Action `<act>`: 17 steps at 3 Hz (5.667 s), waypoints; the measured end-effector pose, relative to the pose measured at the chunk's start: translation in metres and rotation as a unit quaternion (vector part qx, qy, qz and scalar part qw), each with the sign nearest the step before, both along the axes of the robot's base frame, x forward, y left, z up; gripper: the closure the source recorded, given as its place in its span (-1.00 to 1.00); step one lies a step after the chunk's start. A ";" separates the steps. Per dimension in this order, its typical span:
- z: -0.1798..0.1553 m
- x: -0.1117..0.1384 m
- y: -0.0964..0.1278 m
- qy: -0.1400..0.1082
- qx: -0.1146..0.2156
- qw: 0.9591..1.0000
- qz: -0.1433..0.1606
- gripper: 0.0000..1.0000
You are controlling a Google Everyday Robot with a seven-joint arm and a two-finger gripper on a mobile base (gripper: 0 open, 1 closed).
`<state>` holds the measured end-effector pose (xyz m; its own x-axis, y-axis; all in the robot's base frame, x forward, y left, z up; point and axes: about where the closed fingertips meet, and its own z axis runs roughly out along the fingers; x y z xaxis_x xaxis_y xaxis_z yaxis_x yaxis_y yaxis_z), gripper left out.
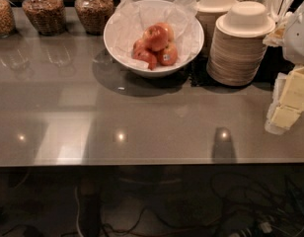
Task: Pick apple from white bowl
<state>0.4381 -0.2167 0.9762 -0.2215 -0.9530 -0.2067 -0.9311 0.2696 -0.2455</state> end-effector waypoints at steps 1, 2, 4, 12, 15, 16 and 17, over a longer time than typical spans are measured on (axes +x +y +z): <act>0.000 0.000 0.000 0.000 0.000 1.000 0.000 -1.00; -0.001 0.003 0.004 -0.015 0.010 1.000 0.009 -1.00; -0.015 0.034 0.036 -0.092 0.075 0.991 0.057 -1.00; -0.010 0.268 0.183 -0.232 0.062 0.945 0.223 -1.00; -0.021 0.271 0.171 -0.248 0.021 0.940 0.235 -1.00; -0.030 0.273 0.165 -0.244 -0.002 0.939 0.242 -1.00; -0.035 0.276 0.161 -0.238 -0.020 0.939 0.249 -0.68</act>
Offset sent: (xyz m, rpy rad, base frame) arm 0.0084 0.0081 -0.0083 0.0548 -0.0580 0.0486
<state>0.7140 -0.0561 0.9414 0.3611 -0.9232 -0.1314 -0.7218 -0.1875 -0.6663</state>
